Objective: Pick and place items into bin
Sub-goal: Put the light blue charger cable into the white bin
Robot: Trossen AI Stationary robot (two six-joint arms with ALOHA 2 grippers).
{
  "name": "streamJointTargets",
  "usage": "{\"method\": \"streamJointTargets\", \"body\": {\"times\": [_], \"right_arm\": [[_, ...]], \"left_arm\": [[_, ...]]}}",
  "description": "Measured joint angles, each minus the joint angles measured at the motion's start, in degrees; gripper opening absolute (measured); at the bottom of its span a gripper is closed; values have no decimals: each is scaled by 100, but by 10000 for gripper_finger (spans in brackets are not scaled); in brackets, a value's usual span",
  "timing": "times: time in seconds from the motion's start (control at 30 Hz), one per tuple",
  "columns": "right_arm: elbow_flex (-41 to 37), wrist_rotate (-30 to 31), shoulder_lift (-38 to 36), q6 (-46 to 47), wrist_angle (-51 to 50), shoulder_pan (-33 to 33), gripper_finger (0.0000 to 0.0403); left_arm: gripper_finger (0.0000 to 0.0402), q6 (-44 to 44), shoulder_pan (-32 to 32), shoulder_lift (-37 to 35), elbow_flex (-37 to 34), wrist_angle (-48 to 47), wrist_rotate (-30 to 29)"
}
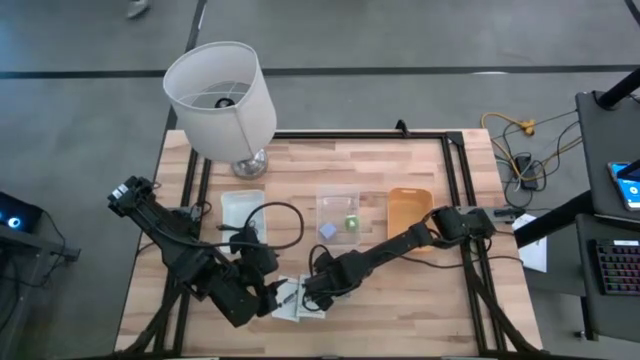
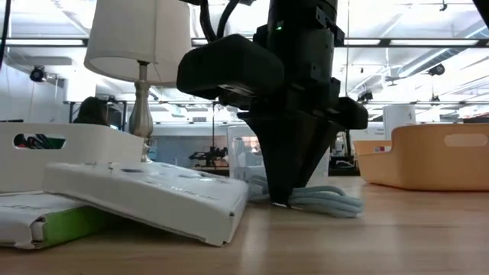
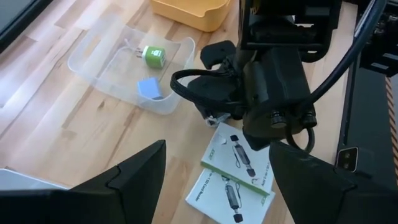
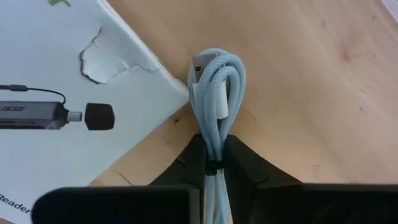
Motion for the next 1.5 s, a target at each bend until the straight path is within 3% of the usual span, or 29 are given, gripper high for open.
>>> {"method": "streamJointTargets", "body": {"times": [0.2, 0.37, 0.6, 0.77, 1.07, 1.33, 1.5], "right_arm": [[-3, 525, -391, 6, 244, 9, 20], [-1, 1402, -900, -43, 257, 22, 20], [-1, 2407, -1587, -1455, 499, 157, 19], [-1, 2359, -1884, -2928, 1107, 271, 19], [-3, 1587, -1851, -3605, 1398, 63, 19], [-1, 1163, -1766, -4177, 1905, -314, 19], [-3, 907, -1799, -4564, 2155, -553, 19]], "left_arm": [[269, -138, -38, -40, -4, 5, -254], [269, -363, -146, -124, -2, -19, -579], [269, -1648, -170, -199, -4, -818, -975], [269, -2046, -184, -249, -148, -886, -1172], [274, -3144, -234, -716, -1192, -641, -1660], [283, -1467, -236, -1064, -1721, 49, -1737], [283, -1447, -287, -1529, -2488, 491, -1934]]}}
